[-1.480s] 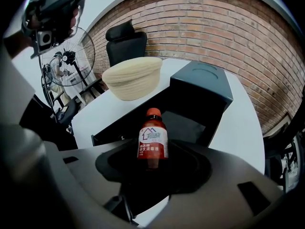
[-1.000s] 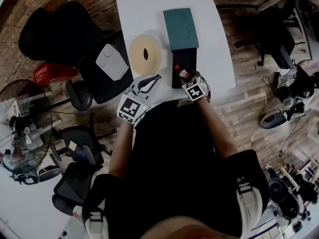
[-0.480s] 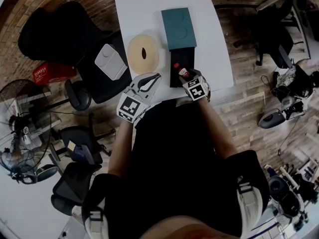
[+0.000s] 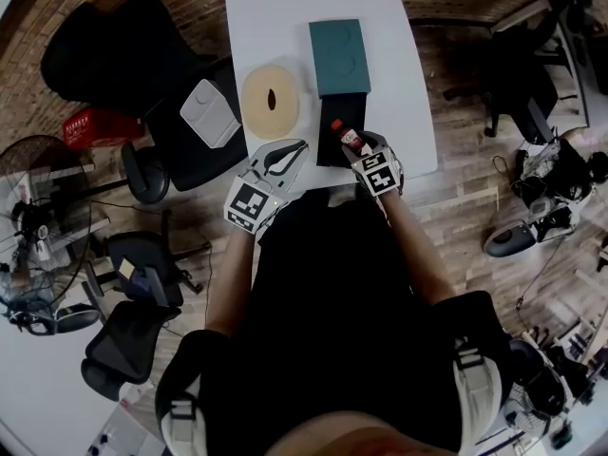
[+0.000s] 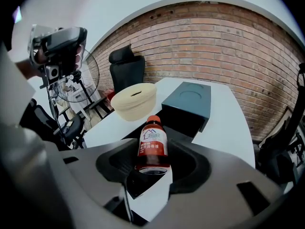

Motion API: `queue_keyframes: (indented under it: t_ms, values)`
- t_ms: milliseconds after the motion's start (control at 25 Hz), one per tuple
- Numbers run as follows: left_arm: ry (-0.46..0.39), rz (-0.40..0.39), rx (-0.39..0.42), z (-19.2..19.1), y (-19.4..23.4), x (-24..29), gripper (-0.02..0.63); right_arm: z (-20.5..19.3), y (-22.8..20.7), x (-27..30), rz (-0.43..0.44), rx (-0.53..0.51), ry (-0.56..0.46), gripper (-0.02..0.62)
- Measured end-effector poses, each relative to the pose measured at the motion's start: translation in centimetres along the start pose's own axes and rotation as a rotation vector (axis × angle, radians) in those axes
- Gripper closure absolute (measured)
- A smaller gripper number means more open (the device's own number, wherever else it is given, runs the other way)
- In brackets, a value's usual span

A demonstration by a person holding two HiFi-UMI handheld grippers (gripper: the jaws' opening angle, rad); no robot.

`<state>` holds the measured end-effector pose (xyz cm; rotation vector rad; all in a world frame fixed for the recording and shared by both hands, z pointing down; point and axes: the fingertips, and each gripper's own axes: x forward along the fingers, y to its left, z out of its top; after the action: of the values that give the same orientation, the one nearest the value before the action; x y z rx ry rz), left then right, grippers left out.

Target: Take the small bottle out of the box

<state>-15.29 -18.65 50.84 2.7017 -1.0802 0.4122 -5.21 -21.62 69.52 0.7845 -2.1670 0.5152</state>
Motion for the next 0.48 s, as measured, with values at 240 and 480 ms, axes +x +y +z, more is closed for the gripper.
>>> queue_keyframes:
  t_ms: [240, 480]
  values:
    - [-0.001, 0.029, -0.013, 0.5, -1.2, 0.4, 0.575, 1.6, -0.5, -2.2, 0.039, 0.0, -0.052, 0.397]
    - [-0.008, 0.06, -0.018, 1.5, -2.3, 1.0, 0.575, 3.2, -1.3, -3.8, 0.098, 0.062, -0.12, 0.397]
